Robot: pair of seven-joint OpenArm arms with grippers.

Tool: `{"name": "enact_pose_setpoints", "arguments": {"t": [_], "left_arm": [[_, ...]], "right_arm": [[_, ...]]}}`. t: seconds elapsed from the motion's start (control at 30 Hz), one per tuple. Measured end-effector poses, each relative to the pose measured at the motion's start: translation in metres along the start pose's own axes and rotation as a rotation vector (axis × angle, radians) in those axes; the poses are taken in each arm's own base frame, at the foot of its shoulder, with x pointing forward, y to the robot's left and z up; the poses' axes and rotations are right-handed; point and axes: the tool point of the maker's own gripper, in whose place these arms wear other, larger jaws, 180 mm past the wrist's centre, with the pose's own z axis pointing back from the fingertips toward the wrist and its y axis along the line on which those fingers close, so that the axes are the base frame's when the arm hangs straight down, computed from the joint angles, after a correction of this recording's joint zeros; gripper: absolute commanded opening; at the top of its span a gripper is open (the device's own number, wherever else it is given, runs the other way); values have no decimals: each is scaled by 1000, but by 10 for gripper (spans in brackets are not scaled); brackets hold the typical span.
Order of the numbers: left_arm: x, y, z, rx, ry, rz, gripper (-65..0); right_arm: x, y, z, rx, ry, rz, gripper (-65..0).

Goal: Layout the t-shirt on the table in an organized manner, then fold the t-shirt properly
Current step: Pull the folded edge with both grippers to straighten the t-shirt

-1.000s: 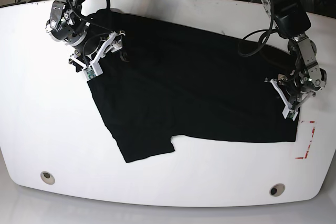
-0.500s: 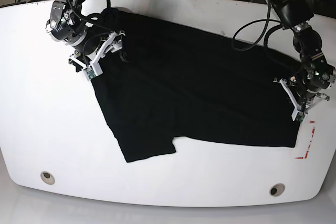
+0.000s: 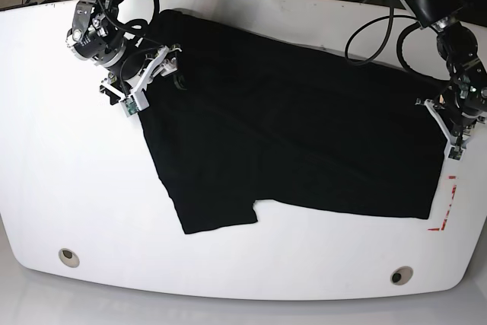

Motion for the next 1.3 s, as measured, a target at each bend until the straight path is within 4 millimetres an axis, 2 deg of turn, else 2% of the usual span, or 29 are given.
{"name": "enact_pose_setpoints", "arguments": {"t": [0.27, 0.5, 0.8, 0.87, 0.93, 1.03, 1.1, 1.3], "left_arm": [[-11, 1, 1, -2, 17, -11, -587], [-7, 9, 3, 14, 10, -13, -507], [1, 9, 2, 16, -2, -13, -482], [8, 12, 3, 21, -19, -10, -440], [13, 13, 4, 22, -35, -6, -356], [14, 14, 4, 23, -36, -7, -190], [12, 14, 4, 25, -27, -13, -126], [11, 26, 7, 50, -22, -24, -129]], "right_arm": [[0, 0, 0, -1, 1, 0, -140], [-3, 0, 1, -1, 6, -2, -140], [-3, 1, 1, 0, 7, -2, -140], [-3, 2, 1, 9, 6, 13, -140], [-2, 4, 2, 17, 5, 30, -136], [4, 6, 4, 17, -11, 46, -135], [7, 6, 5, 15, -19, 51, -135], [10, 15, 2, 30, -37, 32, -135]]}}
